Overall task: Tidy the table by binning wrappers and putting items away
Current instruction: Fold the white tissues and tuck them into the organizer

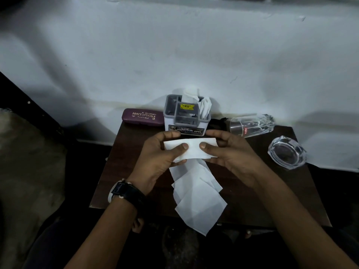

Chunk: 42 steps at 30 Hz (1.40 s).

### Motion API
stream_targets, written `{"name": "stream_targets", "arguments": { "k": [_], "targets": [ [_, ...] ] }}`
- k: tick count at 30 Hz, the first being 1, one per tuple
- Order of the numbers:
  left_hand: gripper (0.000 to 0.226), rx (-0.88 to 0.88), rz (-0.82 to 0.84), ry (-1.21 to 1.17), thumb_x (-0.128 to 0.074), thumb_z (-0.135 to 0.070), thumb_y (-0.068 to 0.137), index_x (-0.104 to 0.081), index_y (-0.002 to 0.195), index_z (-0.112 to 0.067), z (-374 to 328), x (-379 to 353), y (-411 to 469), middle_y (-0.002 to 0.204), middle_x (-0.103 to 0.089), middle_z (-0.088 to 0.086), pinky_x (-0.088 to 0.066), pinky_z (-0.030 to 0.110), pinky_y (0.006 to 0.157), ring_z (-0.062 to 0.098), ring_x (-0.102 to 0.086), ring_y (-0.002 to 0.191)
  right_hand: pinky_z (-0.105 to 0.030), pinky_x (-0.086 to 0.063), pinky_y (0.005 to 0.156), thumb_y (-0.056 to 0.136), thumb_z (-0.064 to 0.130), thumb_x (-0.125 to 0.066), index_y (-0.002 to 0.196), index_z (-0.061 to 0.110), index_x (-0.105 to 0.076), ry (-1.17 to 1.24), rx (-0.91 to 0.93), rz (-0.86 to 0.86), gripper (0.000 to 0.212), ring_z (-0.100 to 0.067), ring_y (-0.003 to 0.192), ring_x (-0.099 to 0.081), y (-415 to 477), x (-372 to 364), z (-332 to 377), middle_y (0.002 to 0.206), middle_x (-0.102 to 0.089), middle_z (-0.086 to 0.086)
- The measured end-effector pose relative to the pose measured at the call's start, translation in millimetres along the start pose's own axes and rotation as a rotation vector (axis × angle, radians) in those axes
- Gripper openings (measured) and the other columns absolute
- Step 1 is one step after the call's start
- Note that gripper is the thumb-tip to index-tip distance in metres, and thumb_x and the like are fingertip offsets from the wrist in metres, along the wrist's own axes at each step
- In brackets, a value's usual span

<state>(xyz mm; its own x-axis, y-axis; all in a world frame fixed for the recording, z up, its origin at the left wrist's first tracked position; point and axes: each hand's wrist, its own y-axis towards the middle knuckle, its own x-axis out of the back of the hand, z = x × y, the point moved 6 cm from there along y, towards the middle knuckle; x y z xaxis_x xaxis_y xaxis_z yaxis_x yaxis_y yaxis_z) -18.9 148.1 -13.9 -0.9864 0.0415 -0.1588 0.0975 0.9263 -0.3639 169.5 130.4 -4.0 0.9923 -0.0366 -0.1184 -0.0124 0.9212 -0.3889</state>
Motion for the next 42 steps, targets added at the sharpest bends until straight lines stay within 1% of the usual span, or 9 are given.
{"name": "stream_targets", "arguments": {
  "k": [3,6,9,13,21,25,33,39,42],
  "targets": [
    [0.031,-0.017,-0.01,0.009,-0.08,0.001,0.083,-0.07,0.11,-0.012,0,1,1,0.113,-0.07,0.008,-0.063,0.03,0.065,0.024,-0.072,0.1,-0.029,-0.063,0.069,0.084,-0.003,-0.075,0.115,0.007,-0.07,0.017,0.03,-0.109,0.033,-0.024,0.098,-0.077,2,4,4,0.101,-0.079,-0.01],
    [0.027,-0.018,-0.005,-0.042,-0.077,0.0,0.086,-0.071,0.107,-0.014,-2,-1,2,0.117,-0.07,0.013,-0.063,0.029,0.066,0.026,-0.072,0.102,-0.03,-0.062,0.079,0.091,0.012,-0.072,0.112,0.008,-0.073,-0.002,0.055,-0.05,0.021,-0.023,0.106,-0.074,4,0,12,0.108,-0.078,-0.01],
    [0.027,0.009,0.066,-0.11,-0.076,-0.004,0.088,-0.07,0.113,-0.012,-2,-8,-1,0.12,-0.07,0.013,-0.065,0.034,0.073,0.029,-0.074,0.104,-0.035,-0.06,0.09,0.098,0.021,-0.064,0.118,0.012,-0.071,-0.059,0.046,0.081,0.023,-0.018,0.109,-0.073,3,-18,11,0.115,-0.077,-0.005],
    [0.033,0.03,0.109,-0.123,-0.077,-0.002,0.087,-0.068,0.118,-0.011,-1,-12,-3,0.124,-0.068,0.015,-0.064,0.032,0.074,0.029,-0.075,0.104,-0.041,-0.06,0.092,0.101,0.028,-0.061,0.121,0.014,-0.065,-0.051,0.065,0.024,0.025,-0.021,0.111,-0.072,9,-29,10,0.118,-0.075,-0.005],
    [0.034,0.02,0.114,-0.133,-0.077,0.001,0.085,-0.069,0.115,-0.013,-3,-8,-2,0.124,-0.067,0.013,-0.063,0.03,0.071,0.03,-0.074,0.104,-0.035,-0.06,0.091,0.099,0.014,-0.062,0.118,0.017,-0.072,-0.249,0.051,0.143,0.021,-0.019,0.108,-0.073,8,-29,14,0.114,-0.077,-0.003],
    [0.033,0.016,0.083,-0.13,-0.078,0.002,0.085,-0.07,0.112,-0.014,-1,-4,0,0.123,-0.068,0.014,-0.063,0.03,0.07,0.031,-0.074,0.104,-0.028,-0.062,0.078,0.093,0.01,-0.071,0.106,0.015,-0.075,-0.256,0.089,-0.004,0.015,-0.021,0.1,-0.076,11,-20,29,0.104,-0.079,-0.004],
    [0.041,0.04,-0.121,-0.286,-0.077,-0.002,0.088,-0.055,0.12,-0.015,3,19,7,0.095,-0.076,0.01,-0.061,0.03,0.067,0.018,-0.076,0.075,-0.018,-0.058,0.057,0.088,0.001,-0.075,0.097,0.001,-0.074,-0.386,0.268,-0.183,0.01,-0.008,0.064,-0.073,45,-24,98,0.087,-0.076,-0.01],
    [0.049,0.254,-0.111,-0.203,-0.082,-0.03,0.085,-0.053,0.123,-0.027,15,23,5,0.11,-0.076,0.0,-0.059,0.033,0.068,0.019,-0.074,0.094,-0.053,-0.064,0.072,0.076,0.004,-0.078,0.084,-0.013,-0.07,-0.636,0.374,-0.285,0.02,-0.023,0.067,-0.076,91,-47,142,0.085,-0.075,-0.021],
    [0.042,0.241,-0.103,-0.187,-0.081,-0.032,0.085,-0.057,0.119,-0.028,14,24,6,0.103,-0.078,-0.004,-0.057,0.033,0.072,0.018,-0.073,0.092,-0.052,-0.064,0.067,0.071,0.002,-0.073,0.096,-0.018,-0.066,-0.652,0.311,-0.34,0.033,-0.02,0.06,-0.076,109,-57,139,0.099,-0.076,-0.02]
  ]
}}
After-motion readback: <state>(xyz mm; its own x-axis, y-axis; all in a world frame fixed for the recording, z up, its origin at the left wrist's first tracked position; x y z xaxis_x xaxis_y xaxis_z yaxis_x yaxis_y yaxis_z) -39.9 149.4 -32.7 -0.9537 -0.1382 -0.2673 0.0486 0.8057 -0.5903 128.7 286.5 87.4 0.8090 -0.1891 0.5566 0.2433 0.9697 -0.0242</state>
